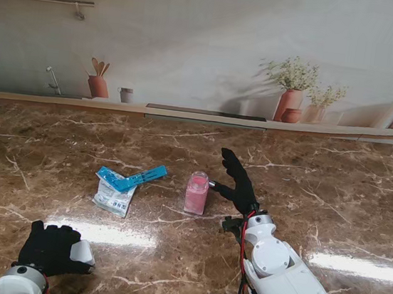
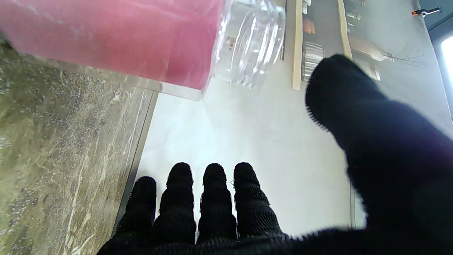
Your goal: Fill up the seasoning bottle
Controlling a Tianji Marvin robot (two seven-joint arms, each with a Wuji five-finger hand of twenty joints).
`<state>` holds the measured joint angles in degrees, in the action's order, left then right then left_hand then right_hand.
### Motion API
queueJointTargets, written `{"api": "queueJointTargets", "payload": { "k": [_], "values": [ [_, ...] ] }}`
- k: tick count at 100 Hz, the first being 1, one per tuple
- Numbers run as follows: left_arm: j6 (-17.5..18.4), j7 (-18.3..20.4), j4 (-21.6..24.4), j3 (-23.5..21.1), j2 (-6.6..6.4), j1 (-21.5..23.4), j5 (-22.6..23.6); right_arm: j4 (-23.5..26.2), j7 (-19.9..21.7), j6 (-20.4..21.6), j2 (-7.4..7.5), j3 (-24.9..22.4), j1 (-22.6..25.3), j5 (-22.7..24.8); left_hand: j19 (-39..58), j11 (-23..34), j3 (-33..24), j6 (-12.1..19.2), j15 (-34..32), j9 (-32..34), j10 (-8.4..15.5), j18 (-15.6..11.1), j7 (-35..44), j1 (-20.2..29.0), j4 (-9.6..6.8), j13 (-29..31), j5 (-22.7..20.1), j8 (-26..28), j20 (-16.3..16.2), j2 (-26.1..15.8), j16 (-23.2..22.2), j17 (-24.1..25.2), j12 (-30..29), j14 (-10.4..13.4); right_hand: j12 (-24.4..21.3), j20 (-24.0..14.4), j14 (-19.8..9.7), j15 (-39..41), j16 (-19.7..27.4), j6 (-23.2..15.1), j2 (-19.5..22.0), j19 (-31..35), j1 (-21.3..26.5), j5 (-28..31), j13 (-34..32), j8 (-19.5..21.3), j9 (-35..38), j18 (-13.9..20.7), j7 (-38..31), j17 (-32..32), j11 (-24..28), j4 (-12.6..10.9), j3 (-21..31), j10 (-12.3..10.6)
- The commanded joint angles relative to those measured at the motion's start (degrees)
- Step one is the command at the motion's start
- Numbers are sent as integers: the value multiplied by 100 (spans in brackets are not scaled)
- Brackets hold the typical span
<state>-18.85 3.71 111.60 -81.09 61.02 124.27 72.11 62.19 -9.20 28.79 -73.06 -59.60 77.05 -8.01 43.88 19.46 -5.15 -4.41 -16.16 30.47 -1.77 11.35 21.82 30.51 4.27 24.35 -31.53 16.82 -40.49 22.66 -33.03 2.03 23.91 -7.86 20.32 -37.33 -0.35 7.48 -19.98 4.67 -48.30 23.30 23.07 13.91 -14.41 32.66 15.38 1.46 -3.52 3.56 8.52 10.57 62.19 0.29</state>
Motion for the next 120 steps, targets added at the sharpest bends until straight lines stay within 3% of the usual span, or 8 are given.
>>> {"api": "queueJointTargets", "payload": {
  "k": [1,13,35,58,76,96,117,120],
  "values": [
    [26,-51,125,-36,22,29,0,-14,80,-29,1,4,32,-24,-189,-88,201,88,183,-148,64,-6,-119,117,-203,-137,170,-90,111,-211,71,177,-66,76,-61,63,-131,26,86,-135,40,-77,-31,-43,-86,-95,74,107,29,-24,-60,-226,-82,-76],
    [117,-135,235,-138,43,-41,-73,-26,127,-25,17,-3,24,-10,-238,-159,265,100,200,-198,70,3,-189,126,-224,-132,213,-111,134,-274,77,189,-104,69,-63,65,-133,16,89,-134,98,-81,-29,-44,-71,-100,81,111,36,-20,-67,-235,-131,-78],
    [257,-82,305,-256,62,-432,-417,11,133,-7,54,-79,55,93,-379,-316,470,19,397,-133,-60,-337,-310,298,-279,-39,154,-182,546,-319,397,-167,-381,-26,-68,68,-120,0,91,-191,167,-90,-7,-22,-58,-109,80,116,41,-13,-88,-251,-208,-65],
    [159,708,317,-272,10,-1094,-390,18,83,2,61,-145,75,156,-89,-399,484,-410,378,-446,-371,-169,-731,378,-311,-284,334,-463,686,-404,525,-86,-568,-174,-66,59,-119,0,89,-229,213,-75,-23,17,-72,-112,97,79,33,-39,-91,-261,-247,-78],
    [-216,1401,-26,-74,-53,-1866,-494,-1,135,3,70,-165,70,125,-73,-343,484,-660,262,-666,-536,-145,-1015,379,-307,-515,380,-661,605,-446,434,111,-561,-269,-72,43,-125,-16,95,-302,249,-55,-14,44,-60,-119,100,55,31,-44,-108,-270,-278,-79],
    [-578,2359,-503,313,-153,-2748,-417,-26,101,3,69,-201,67,165,-957,-452,523,-886,377,-1122,-662,-120,-1269,268,-329,-940,771,-713,663,-504,315,280,-430,-265,-74,36,-118,-20,96,-320,237,-50,-8,69,-80,-126,119,50,32,-45,-114,-276,-293,-77],
    [-991,2930,-1088,701,-311,-3583,-1575,-16,62,22,75,-229,77,233,-2391,-890,451,-1285,554,-2125,-751,-394,-2034,409,-334,-1751,2179,-809,358,-450,78,333,-285,-122,-73,33,-114,-21,95,-330,246,-48,-16,96,-90,-128,126,45,24,-50,-117,-278,-291,-80],
    [-1040,2989,-1182,768,-329,-3698,-1675,-16,57,25,75,-231,78,237,-2613,-987,428,-1321,559,-2163,-776,-437,-2103,445,-335,-1798,2272,-767,102,-406,-21,344,-92,-134,-71,31,-119,-19,94,-333,240,-44,-15,97,-96,-129,137,37,24,-62,-112,-278,-291,-78]
  ]
}}
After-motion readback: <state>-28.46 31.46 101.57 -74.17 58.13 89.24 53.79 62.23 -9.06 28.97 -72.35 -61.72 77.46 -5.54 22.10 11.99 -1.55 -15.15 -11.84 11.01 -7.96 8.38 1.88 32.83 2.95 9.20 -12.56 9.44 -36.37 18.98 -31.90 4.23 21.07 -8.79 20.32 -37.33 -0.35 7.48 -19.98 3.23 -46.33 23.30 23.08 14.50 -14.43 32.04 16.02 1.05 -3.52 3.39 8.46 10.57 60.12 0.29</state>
